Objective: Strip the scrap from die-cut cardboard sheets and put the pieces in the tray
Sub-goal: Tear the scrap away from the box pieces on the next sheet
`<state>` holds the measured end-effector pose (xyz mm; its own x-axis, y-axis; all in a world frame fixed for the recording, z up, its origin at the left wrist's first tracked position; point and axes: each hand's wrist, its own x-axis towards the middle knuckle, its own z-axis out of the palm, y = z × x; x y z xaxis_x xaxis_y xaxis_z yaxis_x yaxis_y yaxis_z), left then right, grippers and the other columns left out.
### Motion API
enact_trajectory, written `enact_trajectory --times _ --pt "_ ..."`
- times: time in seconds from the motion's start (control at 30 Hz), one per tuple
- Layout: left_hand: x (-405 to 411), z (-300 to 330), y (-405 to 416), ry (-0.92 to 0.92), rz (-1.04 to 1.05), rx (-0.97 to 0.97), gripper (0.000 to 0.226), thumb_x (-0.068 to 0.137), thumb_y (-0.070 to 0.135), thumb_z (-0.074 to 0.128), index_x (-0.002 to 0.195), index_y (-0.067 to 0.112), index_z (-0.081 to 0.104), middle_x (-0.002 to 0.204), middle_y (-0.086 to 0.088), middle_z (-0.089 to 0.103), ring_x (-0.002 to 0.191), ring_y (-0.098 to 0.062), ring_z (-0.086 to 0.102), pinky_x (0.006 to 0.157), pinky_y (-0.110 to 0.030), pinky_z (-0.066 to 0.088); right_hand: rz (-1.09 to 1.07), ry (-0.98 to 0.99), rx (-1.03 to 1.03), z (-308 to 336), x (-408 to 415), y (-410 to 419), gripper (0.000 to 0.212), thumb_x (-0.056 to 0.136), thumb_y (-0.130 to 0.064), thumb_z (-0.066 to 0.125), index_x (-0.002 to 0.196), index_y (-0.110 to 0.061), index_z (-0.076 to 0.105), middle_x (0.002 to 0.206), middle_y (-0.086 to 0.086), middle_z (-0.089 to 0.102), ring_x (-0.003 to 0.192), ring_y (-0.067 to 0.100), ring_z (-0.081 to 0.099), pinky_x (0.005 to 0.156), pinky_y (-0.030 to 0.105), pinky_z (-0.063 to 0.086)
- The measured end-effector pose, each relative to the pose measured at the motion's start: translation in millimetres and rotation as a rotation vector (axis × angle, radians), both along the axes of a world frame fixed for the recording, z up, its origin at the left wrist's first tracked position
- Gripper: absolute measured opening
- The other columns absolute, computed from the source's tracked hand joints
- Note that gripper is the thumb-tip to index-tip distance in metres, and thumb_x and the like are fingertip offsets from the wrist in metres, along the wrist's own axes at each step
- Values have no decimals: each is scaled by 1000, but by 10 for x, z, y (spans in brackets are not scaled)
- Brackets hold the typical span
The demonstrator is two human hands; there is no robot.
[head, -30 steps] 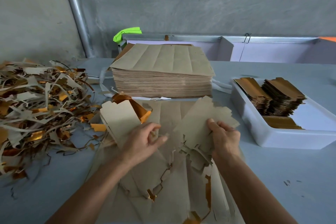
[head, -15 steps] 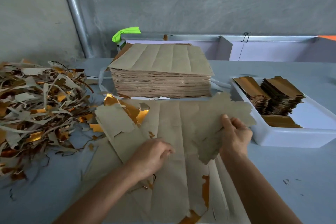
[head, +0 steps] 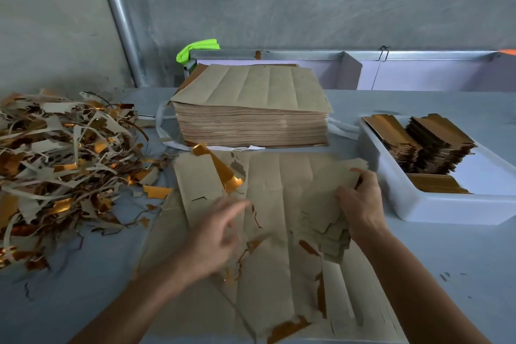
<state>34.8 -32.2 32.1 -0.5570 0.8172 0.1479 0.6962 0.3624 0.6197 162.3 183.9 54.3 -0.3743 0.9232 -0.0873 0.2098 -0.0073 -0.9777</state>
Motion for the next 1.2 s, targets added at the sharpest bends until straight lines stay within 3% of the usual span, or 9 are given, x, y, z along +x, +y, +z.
enact_trajectory --times 0.07,0.2,0.3,0.47,0.63,0.83,0.97,1.07,1.2 --pt "-151 -25 -32 107 424 73 52 86 20 65 134 22 45 123 0 49 106 -13 51 89 -29 49 75 -41 9 -20 -41 -71 57 87 -1 50 137 -25 35 111 1 45 104 27 52 87 46 52" --pt "-331 -130 4 -48 781 -158 96 70 47 78 141 8 26 140 -21 31 131 -37 28 105 -49 30 215 -139 21 -93 -202 -249 59 89 1 48 143 -20 36 116 4 46 108 27 53 92 46 51" --pt "-347 -173 97 -122 780 -145 116 59 39 87 145 12 14 143 -20 21 133 -38 22 108 -47 30 303 -209 5 -165 -316 -367 51 89 1 46 137 -16 46 117 6 49 106 27 53 94 43 51" --pt "-367 -221 237 -211 689 -21 119 68 15 83 151 12 -2 155 -15 7 141 -30 13 113 -36 21 306 -190 -101 -275 -328 -393 29 90 0 51 112 -11 65 109 5 56 105 23 54 100 41 47" --pt "-357 -182 340 -78 860 -267 112 59 57 81 141 7 23 145 -19 30 133 -36 29 106 -42 30 243 -165 -117 -296 -234 -305 27 88 0 52 106 -12 68 98 2 60 101 24 57 96 41 50" --pt "-464 -160 393 -98 829 -227 87 68 44 80 135 7 41 141 -14 42 132 -33 36 107 -45 29 211 -86 -151 -343 -134 -282 21 87 0 56 98 -14 69 92 3 62 93 22 60 90 38 52" --pt "-461 -119 390 -295 829 -24 54 68 23 83 112 6 58 112 -14 63 103 -33 59 88 -42 49 188 -13 -194 -319 -75 -245 22 85 4 55 90 -13 69 91 7 64 87 20 59 83 34 53" --pt "-471 16 399 -463 852 131 48 67 15 84 105 5 56 102 -16 64 92 -33 62 72 -39 52 157 42 -199 -249 -7 -165 23 84 4 57 78 -13 69 89 9 65 83 22 60 73 31 53" --pt "-492 274 395 -765 646 386 43 66 5 82 102 9 59 93 -10 68 86 -30 65 72 -43 54 130 70 -161 -141 99 -34 20 83 2 61 74 -14 69 89 11 67 91 30 63 85 44 55"
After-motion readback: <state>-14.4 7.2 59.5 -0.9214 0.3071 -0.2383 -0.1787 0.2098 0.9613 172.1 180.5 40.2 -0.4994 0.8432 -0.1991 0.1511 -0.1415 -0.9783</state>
